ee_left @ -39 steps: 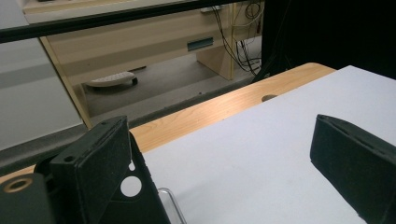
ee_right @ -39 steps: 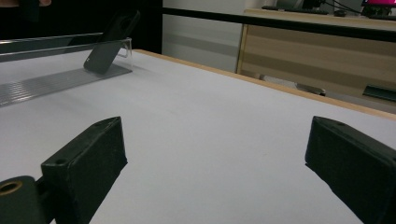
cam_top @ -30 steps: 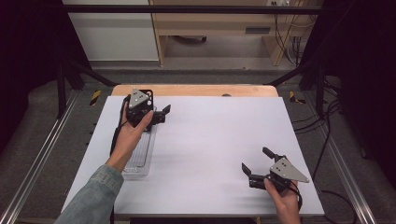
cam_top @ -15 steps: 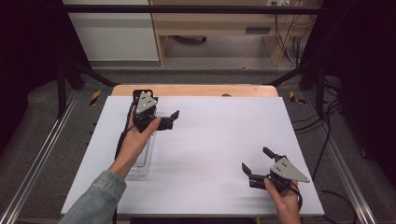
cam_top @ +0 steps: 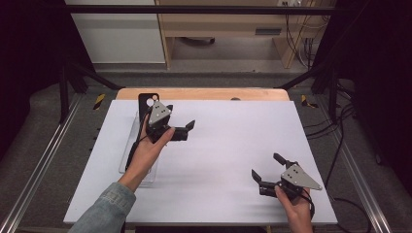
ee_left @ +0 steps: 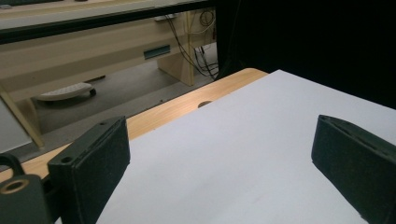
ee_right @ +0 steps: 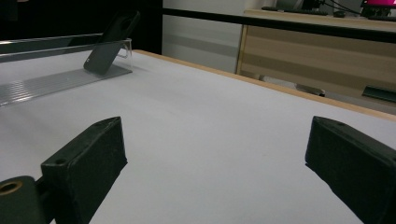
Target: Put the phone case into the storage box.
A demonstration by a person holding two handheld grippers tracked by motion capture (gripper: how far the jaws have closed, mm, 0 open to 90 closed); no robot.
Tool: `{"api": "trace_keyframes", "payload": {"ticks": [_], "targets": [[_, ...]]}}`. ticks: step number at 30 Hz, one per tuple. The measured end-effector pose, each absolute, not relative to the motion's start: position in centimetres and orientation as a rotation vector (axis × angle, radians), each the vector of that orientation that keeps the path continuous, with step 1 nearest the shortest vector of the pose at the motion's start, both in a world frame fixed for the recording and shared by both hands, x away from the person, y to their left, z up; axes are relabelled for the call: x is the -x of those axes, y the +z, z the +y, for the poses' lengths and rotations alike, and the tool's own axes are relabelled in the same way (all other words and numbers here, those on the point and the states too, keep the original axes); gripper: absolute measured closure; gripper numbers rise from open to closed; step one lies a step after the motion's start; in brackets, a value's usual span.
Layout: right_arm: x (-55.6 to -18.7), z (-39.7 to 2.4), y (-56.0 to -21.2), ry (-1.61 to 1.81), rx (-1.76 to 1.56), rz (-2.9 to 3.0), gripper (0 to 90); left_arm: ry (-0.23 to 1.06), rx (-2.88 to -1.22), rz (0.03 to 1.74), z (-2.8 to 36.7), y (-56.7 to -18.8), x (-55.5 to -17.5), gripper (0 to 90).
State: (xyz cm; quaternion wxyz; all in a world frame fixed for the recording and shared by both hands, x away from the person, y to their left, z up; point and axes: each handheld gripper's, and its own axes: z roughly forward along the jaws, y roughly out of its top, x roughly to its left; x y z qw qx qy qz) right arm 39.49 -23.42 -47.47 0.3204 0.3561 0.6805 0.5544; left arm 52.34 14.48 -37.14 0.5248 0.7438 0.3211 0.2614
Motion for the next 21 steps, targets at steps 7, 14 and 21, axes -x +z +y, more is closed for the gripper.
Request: {"api": "trace_keyframes", "payload": {"ticks": [7,14,21], "targets": [[-39.5,-23.4,-47.5,1.457,-0.936,1.79,5.1,0.613,-1.778,0.749,14.0,-37.3,-51.5,3.2],[-39.4,-23.3,-47.5,1.452,-0.933,1.791,4.9,0.611,-1.776,0.734,14.3,-36.8,-50.0,3.1],[-39.1,-23.0,-47.4,1.448,-0.92,1.797,4.7,0.626,-1.766,0.74,15.2,-35.9,-48.5,2.8]]}}
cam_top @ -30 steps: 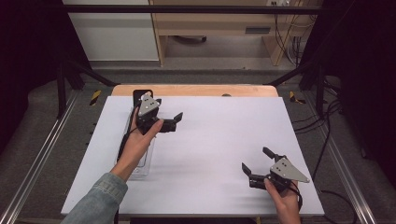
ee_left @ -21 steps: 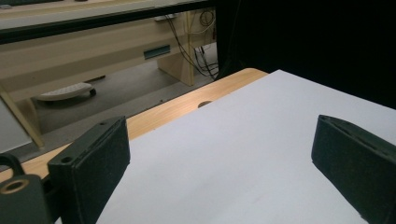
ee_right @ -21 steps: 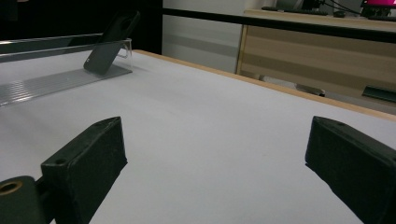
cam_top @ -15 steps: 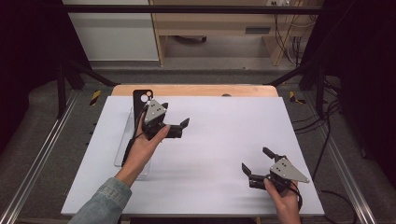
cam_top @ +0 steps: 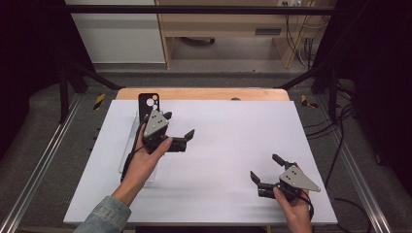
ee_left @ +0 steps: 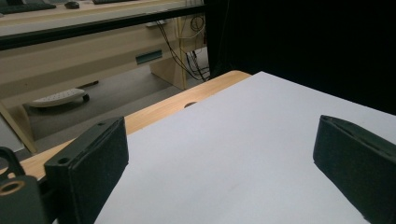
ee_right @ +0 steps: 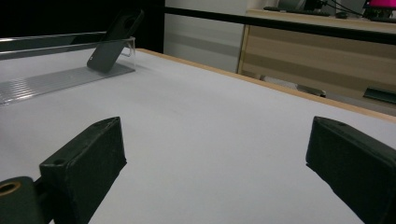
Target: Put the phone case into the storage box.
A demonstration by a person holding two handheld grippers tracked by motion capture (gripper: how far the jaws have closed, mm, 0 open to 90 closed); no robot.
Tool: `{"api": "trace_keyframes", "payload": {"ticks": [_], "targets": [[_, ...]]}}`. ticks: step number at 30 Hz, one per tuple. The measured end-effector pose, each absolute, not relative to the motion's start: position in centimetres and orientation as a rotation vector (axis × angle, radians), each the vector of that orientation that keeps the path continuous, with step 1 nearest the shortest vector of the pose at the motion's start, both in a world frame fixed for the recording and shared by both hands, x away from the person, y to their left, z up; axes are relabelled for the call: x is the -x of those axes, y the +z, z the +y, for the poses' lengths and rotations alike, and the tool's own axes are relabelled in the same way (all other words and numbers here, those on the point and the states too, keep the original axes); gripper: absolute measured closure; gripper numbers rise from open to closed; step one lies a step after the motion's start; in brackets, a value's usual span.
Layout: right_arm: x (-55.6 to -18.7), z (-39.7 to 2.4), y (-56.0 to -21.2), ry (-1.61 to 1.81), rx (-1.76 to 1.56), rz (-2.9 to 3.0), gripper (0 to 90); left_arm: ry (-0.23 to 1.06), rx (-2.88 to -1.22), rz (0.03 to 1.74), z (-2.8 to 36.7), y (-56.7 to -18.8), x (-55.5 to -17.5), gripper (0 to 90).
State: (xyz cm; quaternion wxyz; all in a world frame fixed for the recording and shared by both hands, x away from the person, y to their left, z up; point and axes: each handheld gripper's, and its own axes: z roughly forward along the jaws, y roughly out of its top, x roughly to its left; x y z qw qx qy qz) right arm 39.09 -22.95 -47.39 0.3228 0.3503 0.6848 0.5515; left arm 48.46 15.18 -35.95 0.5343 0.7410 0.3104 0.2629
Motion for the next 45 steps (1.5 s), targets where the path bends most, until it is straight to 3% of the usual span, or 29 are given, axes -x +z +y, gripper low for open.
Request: {"api": "trace_keyframes", "payload": {"ticks": [15,45], "targets": [[-39.0,-23.3,-47.6,1.438,-0.945,1.789,4.1,0.678,-1.714,0.748,17.8,-32.8,-46.2,1.8],[-38.8,-23.0,-47.6,1.418,-0.925,1.801,4.0,0.748,-1.616,0.773,24.4,-30.4,-43.1,1.7]]}}
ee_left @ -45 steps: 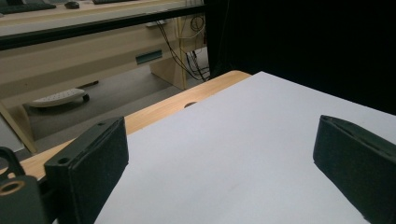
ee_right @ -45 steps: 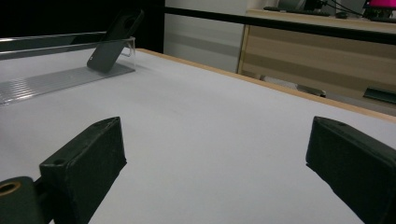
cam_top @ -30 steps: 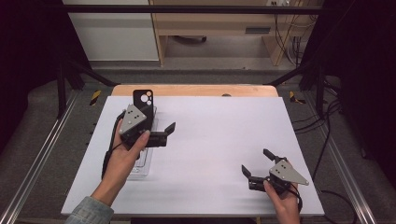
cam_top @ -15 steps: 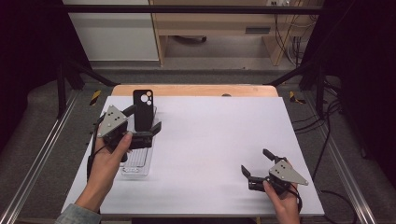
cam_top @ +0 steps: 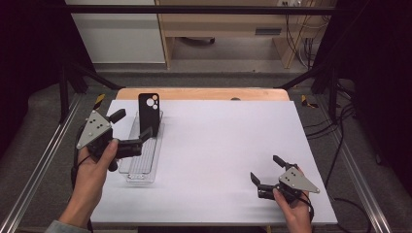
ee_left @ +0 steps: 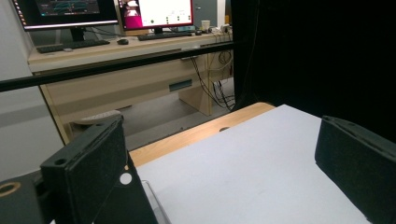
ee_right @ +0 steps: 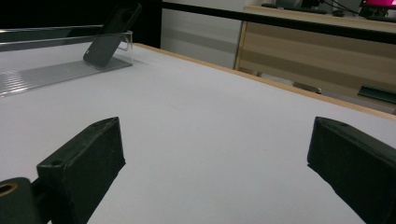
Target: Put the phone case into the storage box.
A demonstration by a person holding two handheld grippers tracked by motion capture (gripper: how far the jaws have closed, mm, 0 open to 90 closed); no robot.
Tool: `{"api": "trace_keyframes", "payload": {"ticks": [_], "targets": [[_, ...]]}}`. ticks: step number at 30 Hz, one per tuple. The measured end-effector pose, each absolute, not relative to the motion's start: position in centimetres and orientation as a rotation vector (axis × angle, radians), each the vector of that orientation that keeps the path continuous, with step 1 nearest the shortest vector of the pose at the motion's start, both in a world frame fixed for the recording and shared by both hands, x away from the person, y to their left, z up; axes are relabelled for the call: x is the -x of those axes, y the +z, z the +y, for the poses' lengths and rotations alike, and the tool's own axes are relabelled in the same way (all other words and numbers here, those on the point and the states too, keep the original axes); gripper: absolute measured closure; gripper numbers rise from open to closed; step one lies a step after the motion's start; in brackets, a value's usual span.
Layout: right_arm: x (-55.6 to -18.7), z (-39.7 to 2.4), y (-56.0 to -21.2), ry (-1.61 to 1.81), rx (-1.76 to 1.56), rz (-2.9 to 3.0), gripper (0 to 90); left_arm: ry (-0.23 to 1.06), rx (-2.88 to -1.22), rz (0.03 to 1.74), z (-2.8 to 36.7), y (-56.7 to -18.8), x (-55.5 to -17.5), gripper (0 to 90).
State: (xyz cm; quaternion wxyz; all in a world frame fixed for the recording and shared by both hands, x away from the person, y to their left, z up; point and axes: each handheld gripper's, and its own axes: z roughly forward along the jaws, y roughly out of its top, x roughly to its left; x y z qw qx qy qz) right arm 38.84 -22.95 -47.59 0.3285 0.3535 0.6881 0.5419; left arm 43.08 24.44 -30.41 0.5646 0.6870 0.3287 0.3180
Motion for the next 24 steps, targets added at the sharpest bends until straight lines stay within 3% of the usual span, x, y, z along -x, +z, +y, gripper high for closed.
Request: {"api": "trace_keyframes", "payload": {"ticks": [24], "targets": [[-38.8,-22.7,-47.6,1.397,-0.903,1.815,4.0,0.787,-1.55,0.817,29.7,-32.4,-40.1,1.7]]}}
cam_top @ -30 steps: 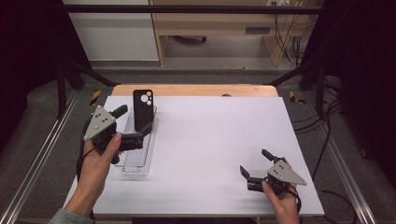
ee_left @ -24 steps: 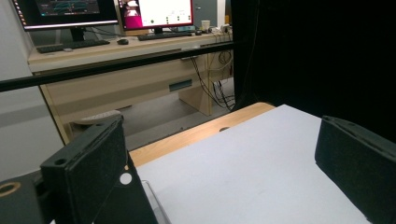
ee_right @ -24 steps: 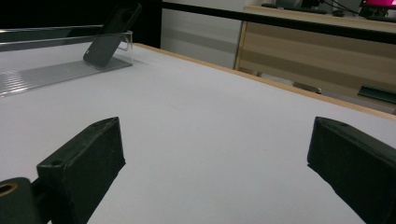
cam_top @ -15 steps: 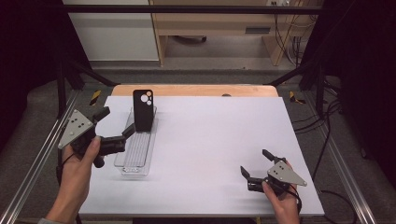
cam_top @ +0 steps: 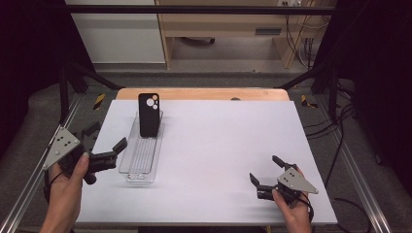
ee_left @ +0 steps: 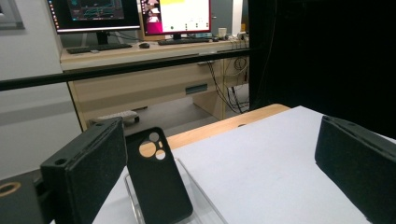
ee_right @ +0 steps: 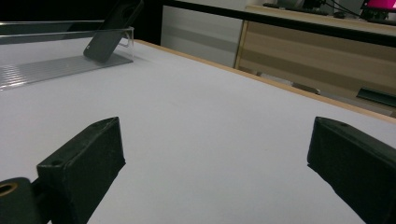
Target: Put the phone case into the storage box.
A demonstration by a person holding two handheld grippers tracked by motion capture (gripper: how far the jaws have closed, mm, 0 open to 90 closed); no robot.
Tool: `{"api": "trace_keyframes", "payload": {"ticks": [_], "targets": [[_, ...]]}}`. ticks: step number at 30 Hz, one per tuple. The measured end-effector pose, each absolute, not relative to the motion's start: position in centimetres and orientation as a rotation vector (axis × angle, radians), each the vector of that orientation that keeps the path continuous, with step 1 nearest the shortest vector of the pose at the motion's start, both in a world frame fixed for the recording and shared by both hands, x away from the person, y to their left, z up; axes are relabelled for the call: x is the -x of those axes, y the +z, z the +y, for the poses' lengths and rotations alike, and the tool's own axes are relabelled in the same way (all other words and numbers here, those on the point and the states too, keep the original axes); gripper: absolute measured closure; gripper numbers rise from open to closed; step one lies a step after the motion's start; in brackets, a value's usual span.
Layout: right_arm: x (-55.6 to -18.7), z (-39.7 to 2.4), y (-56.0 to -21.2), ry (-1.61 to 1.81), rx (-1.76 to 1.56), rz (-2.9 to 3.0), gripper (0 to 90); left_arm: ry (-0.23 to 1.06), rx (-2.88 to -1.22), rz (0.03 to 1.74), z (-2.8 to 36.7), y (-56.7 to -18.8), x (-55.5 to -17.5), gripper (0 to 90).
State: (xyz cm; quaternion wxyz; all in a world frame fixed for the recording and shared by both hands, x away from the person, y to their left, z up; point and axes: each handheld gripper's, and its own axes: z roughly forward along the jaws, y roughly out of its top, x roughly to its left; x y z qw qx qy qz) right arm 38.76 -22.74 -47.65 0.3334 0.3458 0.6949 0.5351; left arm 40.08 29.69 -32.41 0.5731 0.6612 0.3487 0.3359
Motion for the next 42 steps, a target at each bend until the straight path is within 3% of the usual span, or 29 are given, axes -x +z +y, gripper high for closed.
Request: {"api": "trace_keyframes", "payload": {"ticks": [42], "targets": [[-39.0,-22.7,-47.8,1.386,-0.904,1.817,4.0,0.785,-1.554,0.829,31.5,-37.6,-38.3,1.9]]}}
